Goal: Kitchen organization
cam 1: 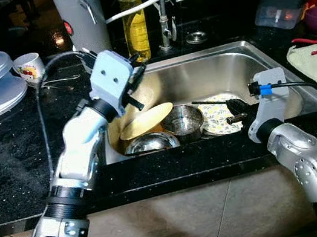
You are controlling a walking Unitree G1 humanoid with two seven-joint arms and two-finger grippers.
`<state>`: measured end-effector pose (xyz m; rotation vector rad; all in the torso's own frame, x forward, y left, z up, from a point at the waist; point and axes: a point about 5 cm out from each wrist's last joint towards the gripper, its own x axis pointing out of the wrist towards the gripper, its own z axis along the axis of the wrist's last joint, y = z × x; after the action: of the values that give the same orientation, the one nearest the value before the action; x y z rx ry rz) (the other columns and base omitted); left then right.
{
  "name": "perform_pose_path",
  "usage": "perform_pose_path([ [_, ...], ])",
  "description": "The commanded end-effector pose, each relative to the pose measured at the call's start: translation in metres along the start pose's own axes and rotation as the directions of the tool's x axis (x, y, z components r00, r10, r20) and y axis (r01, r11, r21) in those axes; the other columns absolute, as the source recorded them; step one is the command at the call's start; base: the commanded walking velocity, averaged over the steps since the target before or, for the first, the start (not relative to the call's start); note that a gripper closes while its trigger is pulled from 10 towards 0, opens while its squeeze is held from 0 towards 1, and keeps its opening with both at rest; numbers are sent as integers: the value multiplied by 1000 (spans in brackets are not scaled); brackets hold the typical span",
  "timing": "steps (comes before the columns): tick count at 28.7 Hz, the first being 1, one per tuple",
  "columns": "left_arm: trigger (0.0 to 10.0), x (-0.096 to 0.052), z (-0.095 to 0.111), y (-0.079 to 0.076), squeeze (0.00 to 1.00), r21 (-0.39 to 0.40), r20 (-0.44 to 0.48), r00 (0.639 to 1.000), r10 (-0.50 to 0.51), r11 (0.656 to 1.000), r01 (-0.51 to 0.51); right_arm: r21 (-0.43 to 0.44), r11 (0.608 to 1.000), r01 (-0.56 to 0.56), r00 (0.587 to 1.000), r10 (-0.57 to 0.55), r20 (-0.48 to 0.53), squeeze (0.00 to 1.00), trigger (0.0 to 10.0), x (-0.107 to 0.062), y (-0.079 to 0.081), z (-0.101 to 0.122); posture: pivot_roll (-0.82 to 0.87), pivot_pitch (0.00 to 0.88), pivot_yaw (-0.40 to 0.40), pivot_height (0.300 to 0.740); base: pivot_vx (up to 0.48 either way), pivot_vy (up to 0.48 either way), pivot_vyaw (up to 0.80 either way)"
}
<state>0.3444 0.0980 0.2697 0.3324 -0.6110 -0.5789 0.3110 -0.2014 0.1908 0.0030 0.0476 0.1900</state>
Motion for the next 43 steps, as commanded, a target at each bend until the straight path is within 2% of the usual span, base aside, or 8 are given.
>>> perform_pose_path([
  [1,10000,2,-1,-1,1000,16,2,1000,-6,1000,6,-3,1000,-4,1000,4,12,914,10000,-1,3,2,-143,0,27,740,0,0,0],
  [3,10000,5,0,-3,1000,1,29,1000,-4,1000,4,14,1000,-11,999,10,40,1000,10000,-1,4,5,-144,0,29,740,0,0,0],
  [6,10000,6,3,-2,1000,-3,42,999,3,1000,-2,47,999,-22,997,19,75,1000,10000,-1,6,10,-140,0,30,740,0,0,0],
  [7,10000,7,6,1,1000,-15,50,999,16,1000,-16,85,995,-45,993,35,115,753,10000,0,9,15,-136,0,29,740,0,0,0],
  [9,10000,7,10,7,0,-27,50,997,52,998,-51,143,986,-87,983,61,171,0,10000,0,14,21,-129,0,29,740,0,0,0],
  [18,10000,-17,2,7,0,-67,-62,988,143,987,-147,211,973,-92,979,49,200,0,10000,2,18,18,-103,0,27,740,0,0,0],
  [22,10000,-26,1,-6,0,-122,-84,988,127,983,-137,227,969,-94,979,48,200,0,10000,4,20,16,-90,0,24,740,0,0,0],
  [43,10000,-41,-8,-46,0,-174,-199,980,27,983,-62,241,966,-97,982,54,180,0,10000,5,22,-6,-84,0,24,740,-202,0,0],
])
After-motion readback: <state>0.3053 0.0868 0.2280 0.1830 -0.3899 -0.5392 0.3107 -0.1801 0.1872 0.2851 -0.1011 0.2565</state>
